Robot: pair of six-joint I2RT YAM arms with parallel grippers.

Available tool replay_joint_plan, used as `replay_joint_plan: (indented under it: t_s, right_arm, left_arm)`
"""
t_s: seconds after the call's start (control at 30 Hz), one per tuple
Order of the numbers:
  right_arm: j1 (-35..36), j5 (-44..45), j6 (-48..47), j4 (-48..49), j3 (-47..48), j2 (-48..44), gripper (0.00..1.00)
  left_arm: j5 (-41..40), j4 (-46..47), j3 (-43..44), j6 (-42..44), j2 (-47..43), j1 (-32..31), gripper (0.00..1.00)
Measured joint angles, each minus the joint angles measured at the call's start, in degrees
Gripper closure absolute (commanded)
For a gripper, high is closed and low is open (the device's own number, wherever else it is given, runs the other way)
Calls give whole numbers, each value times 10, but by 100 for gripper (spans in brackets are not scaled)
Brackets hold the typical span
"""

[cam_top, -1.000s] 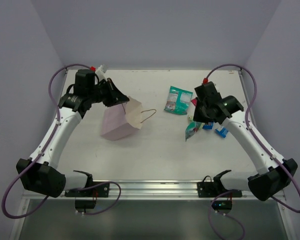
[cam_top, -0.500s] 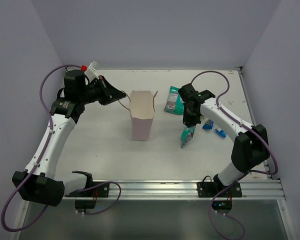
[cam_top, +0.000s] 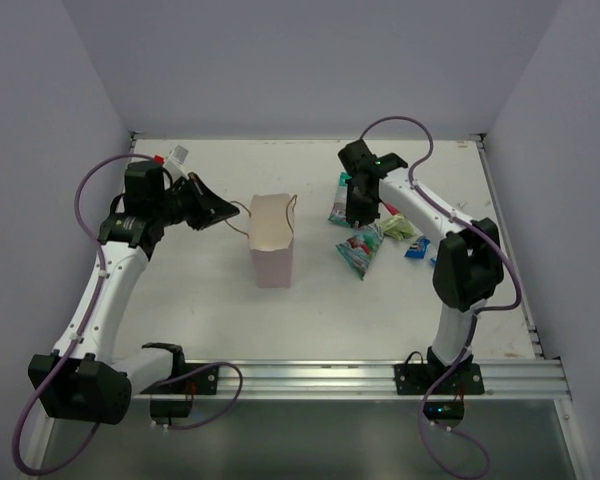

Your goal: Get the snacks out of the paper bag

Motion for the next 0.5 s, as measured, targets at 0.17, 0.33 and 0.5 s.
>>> replay_joint_plan:
  t_s: [0.17, 0.33, 0.5]
  right_arm:
    - [9, -25, -16, 0, 30, 18, 54]
    - [32, -44, -24, 2, 28, 15, 52]
    - [42, -54, -22, 8, -21, -47, 51]
  left_arm:
    - [-8, -8, -8, 6, -5, 4, 98]
    - [-13, -14, -9, 14, -9, 10, 90]
    - [-16, -17, -9, 24, -11, 15, 70]
